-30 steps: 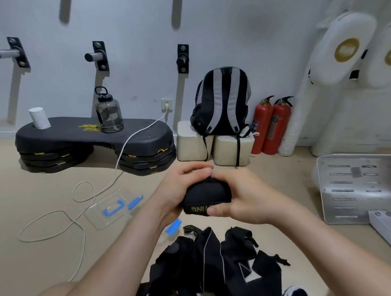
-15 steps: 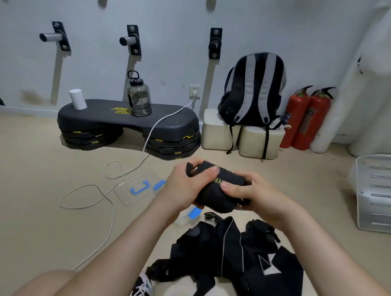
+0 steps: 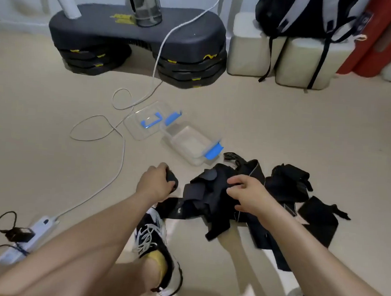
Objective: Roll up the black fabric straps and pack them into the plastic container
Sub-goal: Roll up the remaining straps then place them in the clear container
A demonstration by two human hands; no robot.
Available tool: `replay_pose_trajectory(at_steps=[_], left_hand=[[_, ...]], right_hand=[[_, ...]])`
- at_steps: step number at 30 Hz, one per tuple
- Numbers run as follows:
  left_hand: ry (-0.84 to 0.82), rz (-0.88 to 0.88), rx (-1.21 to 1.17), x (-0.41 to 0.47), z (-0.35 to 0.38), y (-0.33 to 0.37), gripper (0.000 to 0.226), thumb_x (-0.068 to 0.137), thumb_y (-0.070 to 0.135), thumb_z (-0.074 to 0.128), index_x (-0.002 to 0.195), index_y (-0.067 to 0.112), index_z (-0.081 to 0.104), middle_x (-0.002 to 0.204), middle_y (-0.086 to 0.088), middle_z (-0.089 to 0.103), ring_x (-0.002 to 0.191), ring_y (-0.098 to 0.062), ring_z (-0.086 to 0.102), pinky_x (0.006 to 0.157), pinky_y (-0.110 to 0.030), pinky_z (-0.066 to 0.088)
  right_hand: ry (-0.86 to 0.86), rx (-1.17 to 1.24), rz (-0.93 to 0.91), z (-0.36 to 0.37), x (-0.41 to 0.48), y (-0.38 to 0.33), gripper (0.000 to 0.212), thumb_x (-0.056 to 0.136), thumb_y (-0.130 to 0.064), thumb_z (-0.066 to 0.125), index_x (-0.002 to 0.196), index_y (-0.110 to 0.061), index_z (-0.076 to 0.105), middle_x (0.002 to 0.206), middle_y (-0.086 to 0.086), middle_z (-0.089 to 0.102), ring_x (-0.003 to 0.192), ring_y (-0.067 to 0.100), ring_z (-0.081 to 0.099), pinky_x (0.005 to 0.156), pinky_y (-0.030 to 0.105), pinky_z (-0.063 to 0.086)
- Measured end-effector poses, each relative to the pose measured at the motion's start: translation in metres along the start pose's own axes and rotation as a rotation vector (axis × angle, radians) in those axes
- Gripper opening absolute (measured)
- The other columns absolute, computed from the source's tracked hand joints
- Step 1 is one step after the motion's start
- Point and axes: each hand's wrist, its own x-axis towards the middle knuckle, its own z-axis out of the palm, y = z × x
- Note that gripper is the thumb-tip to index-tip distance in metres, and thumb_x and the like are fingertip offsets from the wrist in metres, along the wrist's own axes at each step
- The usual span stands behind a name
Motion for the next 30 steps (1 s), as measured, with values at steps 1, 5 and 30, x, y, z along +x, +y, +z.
replay_pose_trajectory(at_steps=[1, 5, 30], left_hand=[[0.020, -0.019, -0.024, 0.010, 0.009, -0.005, 0.049, 0.091, 0.031, 0.065, 0.133, 0.013, 0.047, 0.125, -0.020, 0.051, 0.109, -0.039, 0.056, 0.088, -0.039, 0.046], [0.095, -0.069, -0.128, 0.049, 0.040, -0.013, 0.048, 0.094, 0.024, 0.063, 0.137, 0.012, 0.045, 0.130, -0.022, 0.046, 0.113, -0.041, 0.052, 0.092, -0.040, 0.044], [-0.178, 0.474, 0.477, 0.027, 0.169, 0.112, 0.042, 0.095, 0.031, 0.053, 0.135, 0.022, 0.041, 0.105, 0.001, 0.063, 0.123, -0.022, 0.040, 0.102, -0.047, 0.023]], right_hand=[[0.007, -0.031, 0.020, 0.001, 0.012, 0.012, 0.033, 0.095, -0.010, 0.059, 0.127, -0.017, 0.057, 0.109, 0.004, 0.059, 0.092, 0.018, 0.058, 0.090, 0.042, 0.055], [0.041, -0.234, 0.084, 0.005, 0.049, 0.056, 0.062, 0.092, -0.015, 0.061, 0.148, -0.025, 0.036, 0.139, 0.007, 0.049, 0.111, 0.025, 0.059, 0.097, 0.041, 0.050], [0.300, 0.253, 0.323, -0.041, 0.110, 0.183, 0.023, 0.087, -0.016, 0.074, 0.078, -0.014, 0.053, 0.072, 0.002, 0.048, 0.065, 0.016, 0.045, 0.057, 0.032, 0.039]])
